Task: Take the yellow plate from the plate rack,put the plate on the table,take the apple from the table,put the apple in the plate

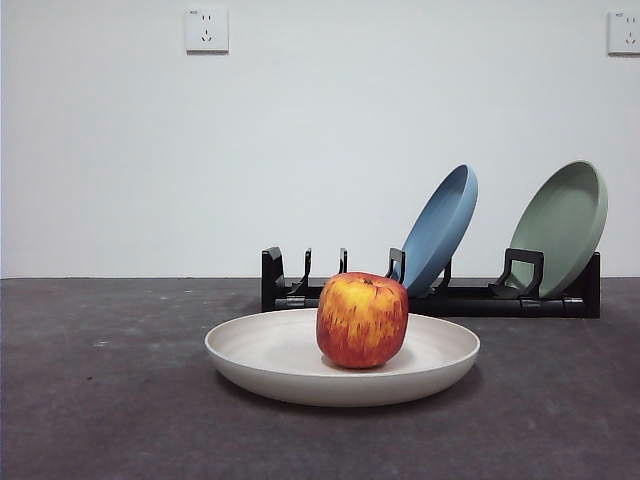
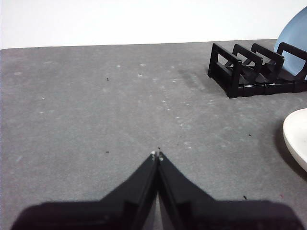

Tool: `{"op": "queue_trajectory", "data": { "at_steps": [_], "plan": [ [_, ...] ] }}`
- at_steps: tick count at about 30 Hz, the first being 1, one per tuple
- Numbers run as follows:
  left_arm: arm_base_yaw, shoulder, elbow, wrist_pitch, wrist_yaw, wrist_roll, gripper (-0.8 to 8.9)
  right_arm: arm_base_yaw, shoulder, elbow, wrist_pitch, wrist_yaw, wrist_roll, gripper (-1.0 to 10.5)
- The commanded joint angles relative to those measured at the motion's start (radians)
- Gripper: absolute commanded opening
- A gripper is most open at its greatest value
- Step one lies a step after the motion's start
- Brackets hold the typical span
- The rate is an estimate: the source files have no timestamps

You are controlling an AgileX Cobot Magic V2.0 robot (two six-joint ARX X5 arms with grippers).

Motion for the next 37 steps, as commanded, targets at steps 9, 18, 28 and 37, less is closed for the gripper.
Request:
{"op": "queue_trajectory", "data": {
  "at_steps": [9,18,28,37],
  "plan": [
    [0.003,-0.002,-0.013,0.003,-0.002,-0.006,-0.02,0.002,-0.003,-0.004,0.005,0.0,0.001,0.0],
    [0.003,-0.002,-0.013,0.003,-0.002,-0.006,-0.02,-0.16,-0.073,-0.009,0.224,0.017,-0.08,0.0],
    [0.003,-0.002,-0.013,0.003,-0.002,-0.006,-0.02,-0.521,-0.329,-0.225,0.64,-0.097,-0.162,0.0],
    [0.003,-0.002,-0.013,0.003,-0.002,-0.006,-0.02,-0.588,-0.616,-0.702,1.003,-0.025,-0.007,0.0]
  ]
}}
